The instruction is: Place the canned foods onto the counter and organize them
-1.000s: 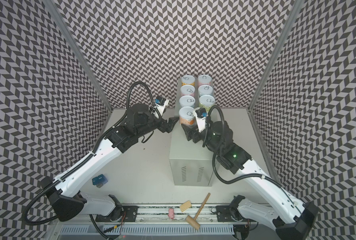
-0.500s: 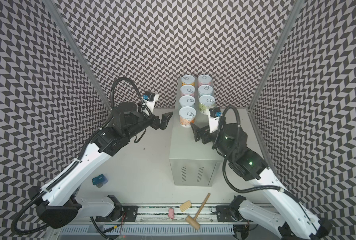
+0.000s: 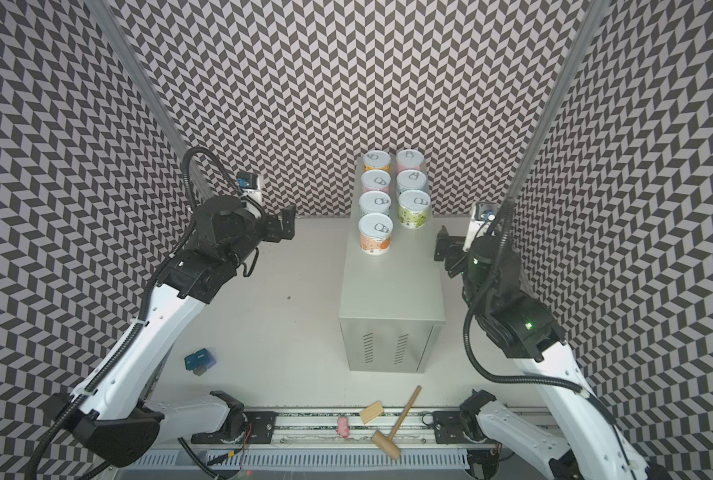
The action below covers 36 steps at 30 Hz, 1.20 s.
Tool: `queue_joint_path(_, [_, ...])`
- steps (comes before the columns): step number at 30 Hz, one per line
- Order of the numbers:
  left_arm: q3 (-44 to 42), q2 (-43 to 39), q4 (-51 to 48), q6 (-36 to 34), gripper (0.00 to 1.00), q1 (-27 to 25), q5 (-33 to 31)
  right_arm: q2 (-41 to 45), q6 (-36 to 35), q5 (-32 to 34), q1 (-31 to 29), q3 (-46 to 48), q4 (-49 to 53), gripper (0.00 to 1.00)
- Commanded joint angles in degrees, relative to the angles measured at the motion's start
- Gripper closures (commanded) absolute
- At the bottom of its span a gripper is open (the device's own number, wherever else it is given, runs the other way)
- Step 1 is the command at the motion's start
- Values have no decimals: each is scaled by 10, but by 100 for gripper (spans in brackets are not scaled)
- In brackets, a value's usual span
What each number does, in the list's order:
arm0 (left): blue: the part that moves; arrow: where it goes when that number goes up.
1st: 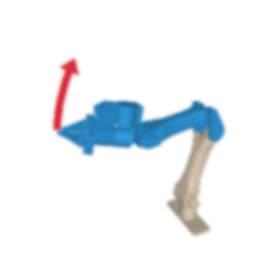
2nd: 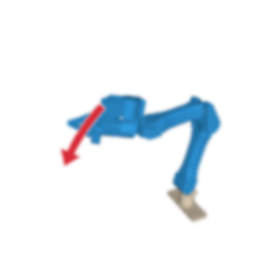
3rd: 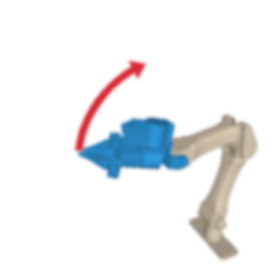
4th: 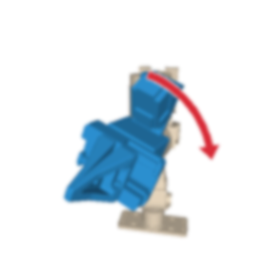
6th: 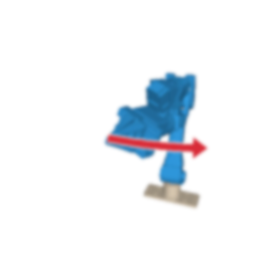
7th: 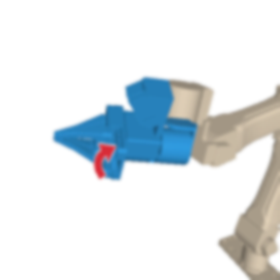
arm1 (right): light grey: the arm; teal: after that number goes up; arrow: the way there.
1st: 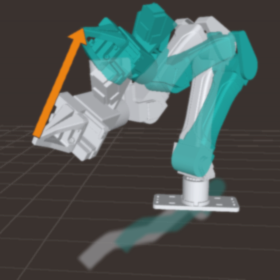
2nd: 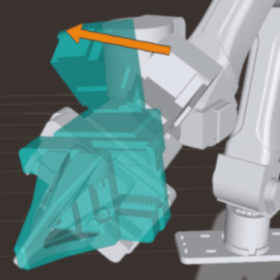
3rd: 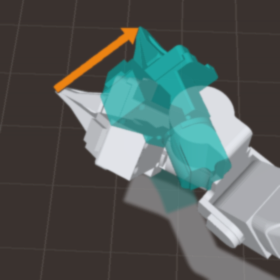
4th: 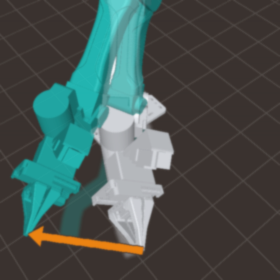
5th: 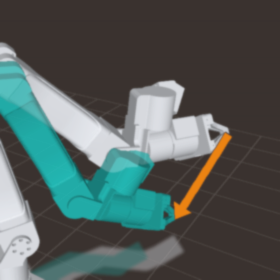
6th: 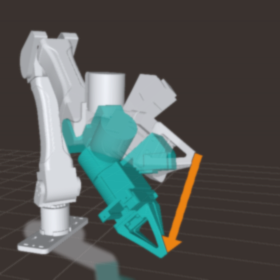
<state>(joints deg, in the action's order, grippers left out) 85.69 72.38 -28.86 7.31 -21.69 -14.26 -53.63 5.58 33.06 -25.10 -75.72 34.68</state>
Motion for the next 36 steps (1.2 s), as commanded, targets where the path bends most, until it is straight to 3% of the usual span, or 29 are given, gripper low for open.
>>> queue_joint_path(1, [-27,0,-10,69,0,59,39,-2,23,-63,76,10,-20,1])
queue_joint_path(5, [-80,-6,27,77,0,84,25,-6,40,-216,226,54,-54,1])
queue_joint_path(10, [-171,-13,108,76,0,85,-14,-16,89,-315,301,102,-114,1])
queue_joint_path(17, [-272,16,225,67,2,89,-74,-81,107,-294,307,238,-285,1])
queue_joint_path(22, [-305,70,251,73,0,96,-182,-170,113,-273,306,329,-417,1])
queue_joint_path(25, [-375,68,336,90,0,111,-237,-239,111,-275,297,339,-471,1])
queue_joint_path(31, [-529,51,565,62,0,150,-195,-363,88,-246,278,348,-570,1])
queue_joint_path(34, [-570,91,666,38,1,152,-161,-381,71,-257,273,383,-657,1])
queue_joint_path(36, [-559,142,677,14,1,147,-151,-393,51,-242,265,369,-645,1])
